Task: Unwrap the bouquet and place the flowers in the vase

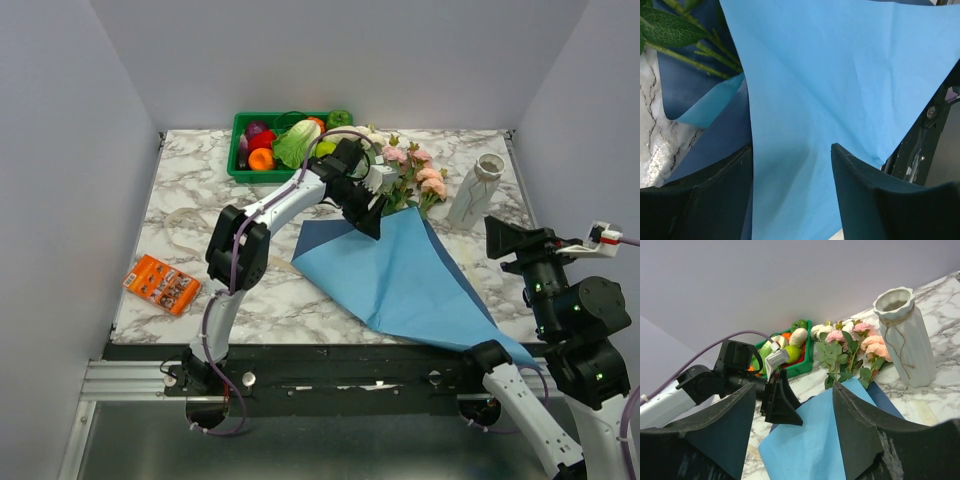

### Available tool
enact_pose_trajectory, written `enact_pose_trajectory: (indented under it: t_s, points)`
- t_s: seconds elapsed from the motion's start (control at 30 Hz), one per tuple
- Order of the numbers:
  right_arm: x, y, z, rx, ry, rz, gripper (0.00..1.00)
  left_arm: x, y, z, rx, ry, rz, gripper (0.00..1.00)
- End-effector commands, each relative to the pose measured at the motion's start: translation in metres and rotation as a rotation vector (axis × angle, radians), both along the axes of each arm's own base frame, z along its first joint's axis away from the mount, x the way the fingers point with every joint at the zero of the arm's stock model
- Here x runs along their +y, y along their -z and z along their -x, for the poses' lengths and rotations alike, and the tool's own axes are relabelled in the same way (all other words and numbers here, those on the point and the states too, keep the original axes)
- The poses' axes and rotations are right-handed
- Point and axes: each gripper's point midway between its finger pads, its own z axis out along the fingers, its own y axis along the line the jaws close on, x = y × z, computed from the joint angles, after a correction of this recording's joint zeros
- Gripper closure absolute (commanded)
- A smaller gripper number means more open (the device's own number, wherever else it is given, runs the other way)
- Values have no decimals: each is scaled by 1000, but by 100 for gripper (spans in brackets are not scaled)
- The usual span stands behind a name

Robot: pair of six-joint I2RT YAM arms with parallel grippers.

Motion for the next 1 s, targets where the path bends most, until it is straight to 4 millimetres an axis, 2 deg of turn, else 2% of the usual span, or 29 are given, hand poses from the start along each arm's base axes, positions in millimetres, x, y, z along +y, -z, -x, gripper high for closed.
enact_pose_trajectory:
  t_s: [0.0,0.07,0.1,0.17,0.2,0.3,0.37,0.5,0.57,0.6,0.63,0.67,0.7,0.73,0.97]
  points:
    - [8,-1,-1,-11,-37,-7,30,-4,-3,4,38,50,32,45]
    - [9,-1,-1,-13,-44,-10,31,-4,-10,3,23,51,43,55]
    - [10,-2,-1,-16,-50,-12,31,-5,-11,3,14,56,45,65]
    - [11,-2,-2,-16,-53,-14,31,-4,-14,2,2,58,45,75]
    - [12,-1,-2,-15,-60,-14,32,-3,-15,2,-1,58,45,88]
    - [13,-3,-1,-19,-64,-14,32,-3,-15,4,5,67,39,99]
    - [14,-2,-2,-17,-67,-12,32,-1,-17,7,10,80,37,100]
    - [15,1,-4,-13,-72,-9,33,2,-40,16,-10,113,68,100]
    - [16,4,-7,-5,-71,-5,33,4,-64,27,-52,163,113,100]
    - [17,7,-8,0,-73,-3,33,5,-70,34,-69,195,126,100]
    - [17,7,-9,0,-71,-2,33,8,-87,48,-100,230,143,99]
    - [18,9,-12,8,-74,6,33,10,-95,54,-124,248,152,97]
    - [19,11,-13,11,-72,8,33,13,-93,62,-148,283,157,96]
    - [19,12,-15,15,-71,13,33,15,-108,75,-186,311,176,94]
    - [22,23,-30,47,-62,65,32,40,-132,138,-301,517,185,88]
